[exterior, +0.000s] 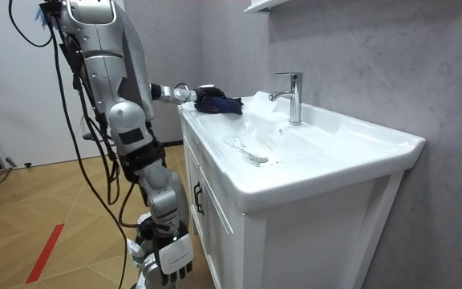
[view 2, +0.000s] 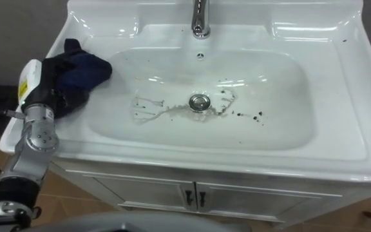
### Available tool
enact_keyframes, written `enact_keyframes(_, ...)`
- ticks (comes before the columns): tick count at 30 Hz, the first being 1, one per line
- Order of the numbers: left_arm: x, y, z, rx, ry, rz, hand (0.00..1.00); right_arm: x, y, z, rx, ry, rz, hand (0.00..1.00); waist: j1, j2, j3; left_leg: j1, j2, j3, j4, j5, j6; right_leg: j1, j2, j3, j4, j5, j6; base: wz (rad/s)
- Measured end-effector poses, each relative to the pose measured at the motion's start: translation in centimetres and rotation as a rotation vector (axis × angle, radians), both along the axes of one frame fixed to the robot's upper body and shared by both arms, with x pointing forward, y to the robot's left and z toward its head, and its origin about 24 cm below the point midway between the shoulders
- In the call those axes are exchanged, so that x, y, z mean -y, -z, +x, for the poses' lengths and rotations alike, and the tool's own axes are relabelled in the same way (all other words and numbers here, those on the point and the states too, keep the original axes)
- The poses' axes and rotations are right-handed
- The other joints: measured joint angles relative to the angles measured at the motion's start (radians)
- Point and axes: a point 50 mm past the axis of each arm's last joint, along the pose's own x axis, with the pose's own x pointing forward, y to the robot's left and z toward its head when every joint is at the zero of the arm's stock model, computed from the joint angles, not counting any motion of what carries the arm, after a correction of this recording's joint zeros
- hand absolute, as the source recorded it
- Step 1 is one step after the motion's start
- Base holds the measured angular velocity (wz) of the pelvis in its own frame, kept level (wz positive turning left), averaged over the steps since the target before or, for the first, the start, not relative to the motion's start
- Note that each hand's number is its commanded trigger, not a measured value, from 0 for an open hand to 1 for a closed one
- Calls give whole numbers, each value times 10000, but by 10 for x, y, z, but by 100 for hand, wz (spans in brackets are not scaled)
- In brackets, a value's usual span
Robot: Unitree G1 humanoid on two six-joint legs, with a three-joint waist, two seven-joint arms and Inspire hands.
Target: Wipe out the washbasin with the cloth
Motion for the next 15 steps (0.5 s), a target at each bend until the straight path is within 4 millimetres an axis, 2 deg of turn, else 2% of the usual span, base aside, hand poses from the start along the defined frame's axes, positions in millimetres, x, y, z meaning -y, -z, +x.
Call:
enact_keyframes(5, 1, -6, 2, 277, -149, -678, 100, 0, 0, 1, 25, -4, -10, 0, 15, -4, 2, -70, 12, -32, 10, -3, 3, -39, -41, -52, -38, -56, -73, 0)
enact_keyframes(9, 4, -16, 4, 427, 66, -725, 100, 0, 0, 2, 120, -29, -11, 0, 0, -39, 2, -299, -87, -153, 165, 9, 15, -183, -115, -250, -108, -115, -128, 11)
enact_keyframes(13, 8, -21, 7, 574, 174, -951, 100, -1, 0, 2, 196, -89, -46, 0, -17, -48, 29, -436, -70, -291, 172, 15, 21, -225, -120, -359, -27, -115, -127, 12)
enact_keyframes(15, 15, -24, 10, 675, 432, -1060, 100, -2, 1, 4, 291, -185, -16, 0, -35, -59, 71, -459, -51, -421, 179, 15, 21, -183, -130, -466, 5, -115, -127, 16)
